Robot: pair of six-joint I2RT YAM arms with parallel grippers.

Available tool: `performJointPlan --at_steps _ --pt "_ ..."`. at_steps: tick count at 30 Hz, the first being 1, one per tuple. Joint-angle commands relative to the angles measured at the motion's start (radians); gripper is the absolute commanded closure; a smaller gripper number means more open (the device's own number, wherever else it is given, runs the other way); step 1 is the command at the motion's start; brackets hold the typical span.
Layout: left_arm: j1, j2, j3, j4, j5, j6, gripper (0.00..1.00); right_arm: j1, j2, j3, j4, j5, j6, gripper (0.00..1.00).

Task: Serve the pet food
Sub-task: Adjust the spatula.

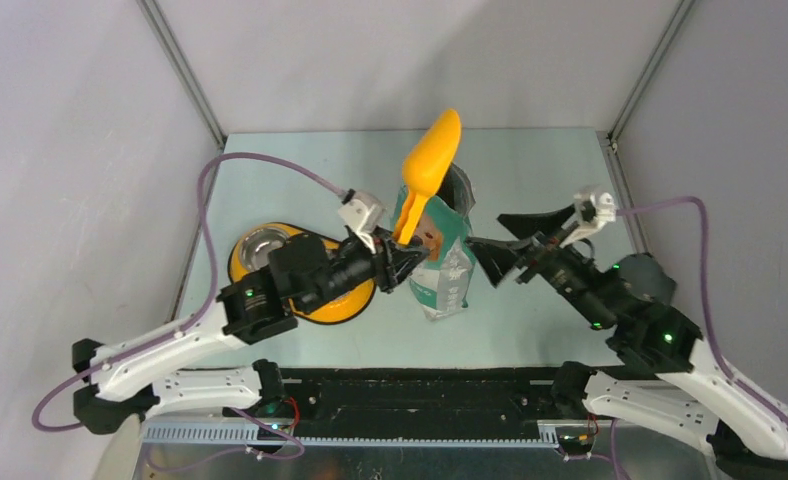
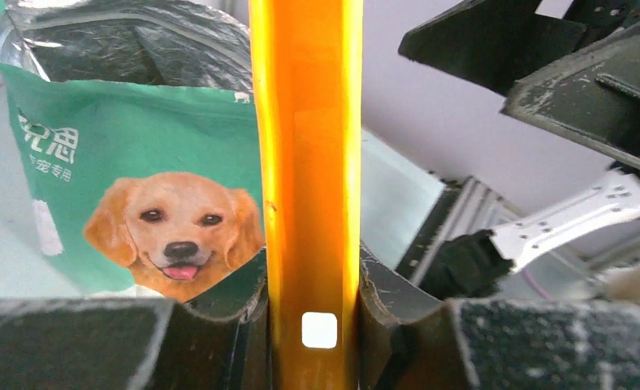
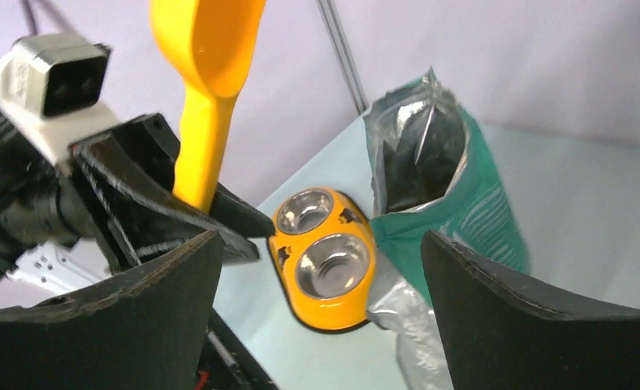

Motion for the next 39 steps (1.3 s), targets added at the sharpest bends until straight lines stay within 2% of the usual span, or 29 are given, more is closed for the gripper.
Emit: performJointPlan --at_steps 1,4,9,14,16,22,24,27,29,34,36,37,38,39 --pt "0.043 -0.089 -0.019 -0.072 0.204 -0.161 1.0 -0.099 -0.076 0.044 -0.045 -0.366 -0.273 0.02" --pt "0.063 -0.144 -0.046 -0.111 0.362 -0.258 1.0 -0.195 -0.058 0.065 -0.081 -0.53 -0.389 0.01" --pt "0.071 -0.242 -0.127 -0.165 0.588 -0.379 1.0 -0.375 0.069 0.155 -0.143 -0.937 -0.507 0.01" --pt "0.071 -0.247 -0.113 -0.264 0.694 -0.405 1.0 -0.481 0.219 0.256 -0.175 -1.27 -0.539 0.01" --pt "0.07 -0.241 -0.097 -0.285 0.723 -0.4 1.0 -0.492 0.244 0.266 -0.164 -1.347 -0.573 0.01" --pt "0.072 -0.203 -0.04 -0.371 0.793 -0.37 1.0 -0.495 0.282 0.3 -0.184 -1.435 -0.636 0.03" --pt "0.072 -0.188 -0.03 -0.386 0.82 -0.368 1.0 -0.494 0.287 0.302 -0.19 -1.461 -0.654 0.09" --pt "0.074 -0.173 -0.019 -0.397 0.838 -0.37 1.0 -0.494 0.293 0.31 -0.25 -1.503 -0.714 0.3" --pt "0.074 -0.169 -0.018 -0.376 0.857 -0.377 1.0 -0.495 0.292 0.313 -0.281 -1.527 -0.741 0.39" --pt "0.074 -0.169 -0.021 -0.317 0.882 -0.389 1.0 -0.487 0.283 0.313 -0.314 -1.497 -0.745 0.6" --pt "0.074 -0.177 -0.023 -0.294 0.886 -0.391 1.0 -0.484 0.276 0.313 -0.323 -1.472 -0.729 0.81" --pt "0.075 -0.186 -0.023 -0.291 0.88 -0.39 1.0 -0.484 0.27 0.313 -0.322 -1.457 -0.718 0.96" --pt "0.074 -0.191 -0.02 -0.29 0.854 -0.382 0.98 -0.482 0.267 0.313 -0.319 -1.45 -0.688 0.99" --pt "0.074 -0.201 -0.015 -0.295 0.805 -0.373 0.91 -0.481 0.26 0.313 -0.309 -1.43 -0.668 1.0"
